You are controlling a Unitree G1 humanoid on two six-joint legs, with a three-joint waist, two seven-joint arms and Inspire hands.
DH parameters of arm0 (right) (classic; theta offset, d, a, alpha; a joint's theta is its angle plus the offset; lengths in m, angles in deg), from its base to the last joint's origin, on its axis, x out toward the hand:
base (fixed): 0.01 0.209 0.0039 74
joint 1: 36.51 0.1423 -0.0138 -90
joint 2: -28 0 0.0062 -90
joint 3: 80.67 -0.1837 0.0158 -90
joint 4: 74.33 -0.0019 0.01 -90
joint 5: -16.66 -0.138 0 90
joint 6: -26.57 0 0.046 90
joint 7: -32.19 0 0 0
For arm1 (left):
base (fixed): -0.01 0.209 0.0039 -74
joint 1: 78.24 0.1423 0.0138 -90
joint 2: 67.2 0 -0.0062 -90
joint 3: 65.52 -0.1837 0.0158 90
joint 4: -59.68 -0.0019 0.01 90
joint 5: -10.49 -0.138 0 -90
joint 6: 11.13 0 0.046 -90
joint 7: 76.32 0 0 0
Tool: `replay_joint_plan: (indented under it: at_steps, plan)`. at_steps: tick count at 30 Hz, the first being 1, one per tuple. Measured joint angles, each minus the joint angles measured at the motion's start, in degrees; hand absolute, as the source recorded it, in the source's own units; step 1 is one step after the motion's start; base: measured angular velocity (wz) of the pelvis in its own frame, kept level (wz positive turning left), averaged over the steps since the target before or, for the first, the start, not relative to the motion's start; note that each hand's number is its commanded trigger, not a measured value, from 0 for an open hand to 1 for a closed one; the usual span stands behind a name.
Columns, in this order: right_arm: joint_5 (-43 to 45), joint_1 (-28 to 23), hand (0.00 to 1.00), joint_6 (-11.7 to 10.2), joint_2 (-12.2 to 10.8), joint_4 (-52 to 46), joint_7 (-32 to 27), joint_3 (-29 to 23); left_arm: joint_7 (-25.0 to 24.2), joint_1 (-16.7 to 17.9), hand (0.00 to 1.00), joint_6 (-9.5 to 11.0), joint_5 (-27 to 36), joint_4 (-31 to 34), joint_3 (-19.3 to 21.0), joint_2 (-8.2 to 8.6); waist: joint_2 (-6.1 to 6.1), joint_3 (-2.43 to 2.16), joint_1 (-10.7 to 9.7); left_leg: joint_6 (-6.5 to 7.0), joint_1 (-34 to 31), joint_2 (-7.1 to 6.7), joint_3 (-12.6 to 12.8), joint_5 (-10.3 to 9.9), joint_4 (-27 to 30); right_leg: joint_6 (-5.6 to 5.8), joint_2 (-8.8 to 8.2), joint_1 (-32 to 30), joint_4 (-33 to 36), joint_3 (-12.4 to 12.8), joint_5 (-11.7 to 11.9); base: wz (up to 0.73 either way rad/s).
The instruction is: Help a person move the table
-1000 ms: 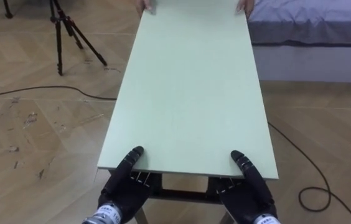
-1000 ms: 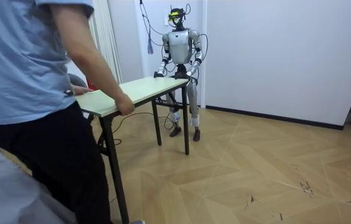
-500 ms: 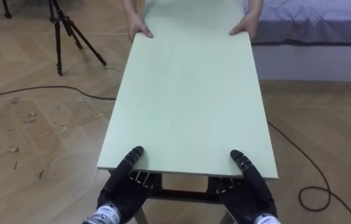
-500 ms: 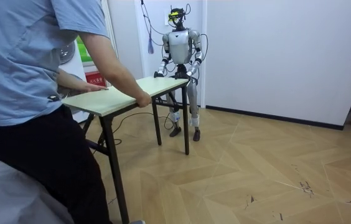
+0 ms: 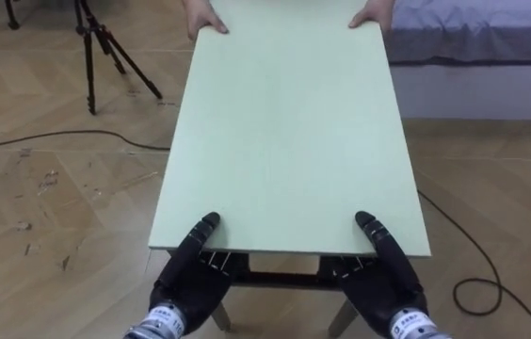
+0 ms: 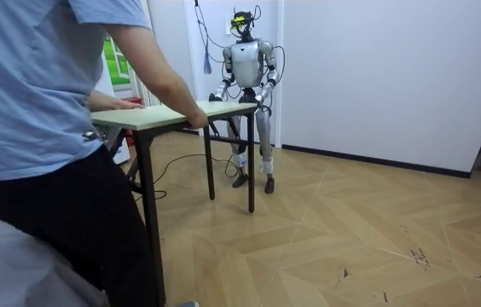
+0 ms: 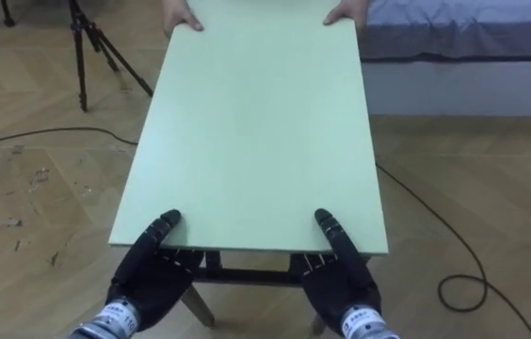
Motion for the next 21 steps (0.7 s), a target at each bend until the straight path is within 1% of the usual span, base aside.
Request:
replay_joint_plan:
  at_steps: [1,3,6,8,9,12,14,15,16,17,18,19,20,21]
  plan:
    - [0.01,0.0,1.0,-0.26,-0.01,-0.27,0.0,0.01,0.0,0.1,1.0,0.1,-0.08,0.48,-0.11,0.0,-0.04,0.02,0.08,0.0,-0.04,0.0,0.03,0.0,-0.01,0.0,0.0,-0.07,0.0,0.0,0.0,-0.04]
    - [-0.6,0.0,1.0,-0.44,0.05,-1.77,0.0,0.02,-0.03,1.21,1.0,0.99,-0.15,3.41,-0.25,0.04,-0.25,0.16,0.24,0.0,-0.23,0.04,0.29,0.0,-0.12,-0.01,0.04,-0.53,0.03,0.23,0.0,-0.08]
    - [-0.64,0.0,1.0,-0.7,-0.02,-2.43,0.01,0.26,0.01,1.67,1.0,1.44,-0.12,4.56,-0.29,-0.03,-0.32,0.21,0.2,0.0,-0.25,0.03,0.32,0.0,-0.25,-0.01,0.04,-0.56,-0.01,0.28,0.0,-0.01]
    - [-0.58,-0.01,1.0,-0.82,-0.01,-2.58,0.01,0.57,0.02,1.97,1.0,2.19,-0.19,5.02,-0.53,-0.24,-0.52,0.34,0.11,0.0,-0.41,0.03,0.32,0.0,-0.28,0.0,0.04,-0.7,-0.06,0.22,0.0,0.0]
    - [-0.47,-0.02,1.0,-0.95,-0.02,-2.68,0.02,0.57,0.02,2.02,1.0,2.2,-0.22,5.18,-0.54,-0.22,-0.53,0.34,0.1,0.0,-0.46,0.02,0.34,0.0,-0.28,0.0,0.04,-0.74,-0.07,0.22,0.0,0.0]
    - [-0.55,-1.26,1.0,-1.86,0.0,-4.83,0.02,0.8,0.02,2.61,1.0,2.62,-0.23,6.62,-0.97,-0.12,-0.53,0.34,0.29,-0.01,-0.8,0.01,0.37,0.0,-0.27,0.05,0.05,-1.01,-0.08,0.23,-0.04,0.0]
    - [-0.36,-2.28,1.0,-3.95,0.01,-6.08,0.59,2.19,-0.01,3.88,1.0,3.79,-1.1,8.39,-1.38,0.15,-0.52,0.33,0.41,-0.01,-1.3,0.04,0.41,-0.01,-0.27,0.05,0.08,-1.69,0.02,0.23,-0.04,-0.04]
    - [-0.38,-2.47,1.0,-4.28,0.04,-6.18,0.96,2.4,-0.02,4.14,1.0,4.18,-1.12,8.72,-1.57,0.14,-0.51,0.33,0.4,-0.01,-1.37,0.04,0.4,-0.01,-0.26,0.05,0.08,-1.8,0.06,0.21,-0.03,-0.03]
    - [-0.48,-2.99,1.0,-4.96,-0.01,-6.42,1.52,2.99,-0.13,4.51,1.0,5.23,-1.15,9.19,-2.26,-0.05,-0.48,0.31,0.54,-0.01,-1.46,0.05,0.39,0.0,-0.26,0.05,0.07,-1.93,0.11,0.18,-0.03,0.0]
    - [-0.46,-3.6,1.0,-6.09,-0.02,-6.44,2.37,3.84,-0.13,5.3,1.0,6.52,-1.13,10.03,-3.06,-0.4,-0.46,0.3,0.57,-0.01,-1.49,0.07,0.39,-0.01,-0.26,0.05,0.08,-1.95,0.1,0.18,-0.03,0.0]
    - [-0.48,-4.44,1.0,-7.4,-0.17,-6.5,3.69,4.8,-0.2,6.38,1.0,7.34,-1.18,11.23,-3.61,-0.66,-0.46,0.3,0.58,-0.01,-1.6,0.07,0.38,-0.01,-0.26,0.05,0.08,-2.05,0.1,0.23,-0.03,0.0]
    - [-0.49,-4.83,1.0,-7.92,-0.28,-6.55,4.34,5.19,-0.23,6.9,1.0,7.7,-1.23,11.9,-3.89,-0.82,-0.46,0.3,0.58,-0.01,-1.71,0.07,0.38,-0.01,-0.26,0.05,0.08,-2.15,0.11,0.24,-0.03,0.0]
    - [-0.46,-5.59,1.0,-8.69,-0.5,-6.66,5.46,5.71,-0.65,7.76,1.0,8.58,-1.58,12.66,-4.49,-1.2,-0.46,0.29,0.58,-0.01,-2.03,0.07,0.38,-0.01,-0.27,0.05,0.08,-2.42,0.13,0.22,-0.03,0.0]
    - [-0.49,-5.89,1.0,-8.94,-0.48,-6.66,5.93,5.97,-1.02,8.09,1.0,8.77,-1.67,12.78,-4.61,-1.25,-0.47,0.29,0.58,-0.01,-2.17,0.07,0.38,-0.01,-0.26,0.05,0.08,-2.59,0.19,0.23,-0.03,0.0]
